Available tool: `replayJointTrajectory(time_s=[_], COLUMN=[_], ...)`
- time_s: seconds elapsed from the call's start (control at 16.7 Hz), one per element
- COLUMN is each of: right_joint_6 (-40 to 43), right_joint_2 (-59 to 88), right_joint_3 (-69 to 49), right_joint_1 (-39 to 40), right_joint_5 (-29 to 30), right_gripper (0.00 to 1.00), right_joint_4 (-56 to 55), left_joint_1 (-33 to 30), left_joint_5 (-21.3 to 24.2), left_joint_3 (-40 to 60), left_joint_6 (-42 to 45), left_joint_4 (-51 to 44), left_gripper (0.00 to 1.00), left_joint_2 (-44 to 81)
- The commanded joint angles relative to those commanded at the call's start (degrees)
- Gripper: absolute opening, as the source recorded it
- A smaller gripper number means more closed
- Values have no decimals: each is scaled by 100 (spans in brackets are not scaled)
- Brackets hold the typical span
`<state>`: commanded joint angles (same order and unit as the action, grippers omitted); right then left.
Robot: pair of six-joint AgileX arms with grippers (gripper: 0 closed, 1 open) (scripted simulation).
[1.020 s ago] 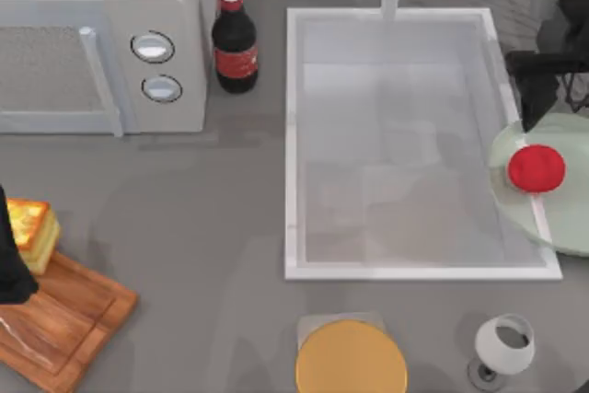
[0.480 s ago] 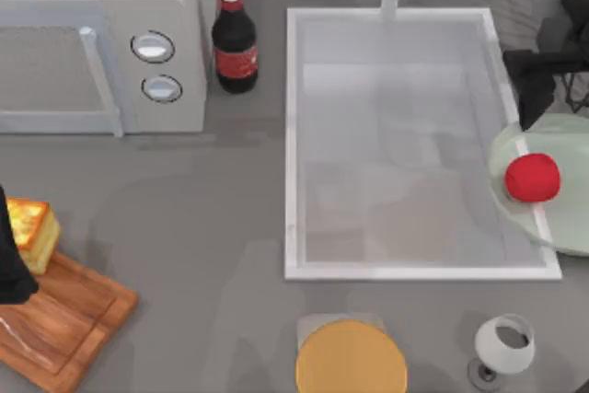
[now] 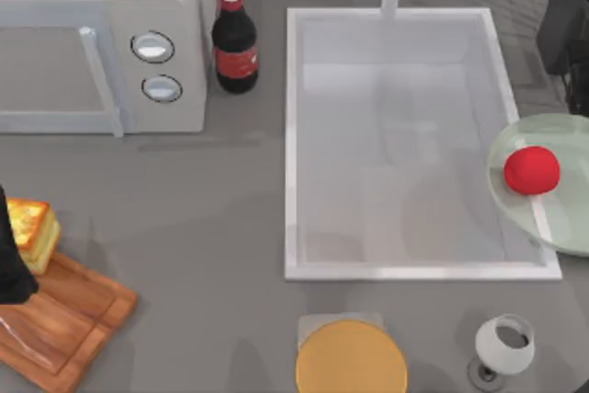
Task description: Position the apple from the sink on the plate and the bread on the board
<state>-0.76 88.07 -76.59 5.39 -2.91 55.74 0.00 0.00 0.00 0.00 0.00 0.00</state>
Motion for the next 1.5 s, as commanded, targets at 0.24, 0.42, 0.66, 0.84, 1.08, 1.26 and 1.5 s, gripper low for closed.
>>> replayJointTrajectory(time_s=[0.24,0.42,0.66,0.84,1.08,1.26,1.5], right_joint_6=[19,35,54,66,75,76,76], right_joint_2=[-2512,-4477,-6764,-7981,-8763,-8807,-8807], right_joint_3=[2035,3674,5699,6858,7617,7659,7659], right_joint_1=[-138,-248,-388,-472,-536,-540,-540], right_joint_5=[74,134,209,255,289,291,291], right_gripper=[100,100,100,100,100,100,100], right_joint_4=[-1420,-2565,-4006,-4880,-5534,-5574,-5574], left_joint_1=[0,0,0,0,0,0,-1], left_joint_5=[0,0,0,0,0,0,-1], left_joint_3=[0,0,0,0,0,0,61], left_joint_6=[0,0,0,0,0,0,6], left_joint_4=[0,0,0,0,0,0,-53], left_gripper=[100,100,100,100,100,100,100], left_joint_2=[0,0,0,0,0,0,63])
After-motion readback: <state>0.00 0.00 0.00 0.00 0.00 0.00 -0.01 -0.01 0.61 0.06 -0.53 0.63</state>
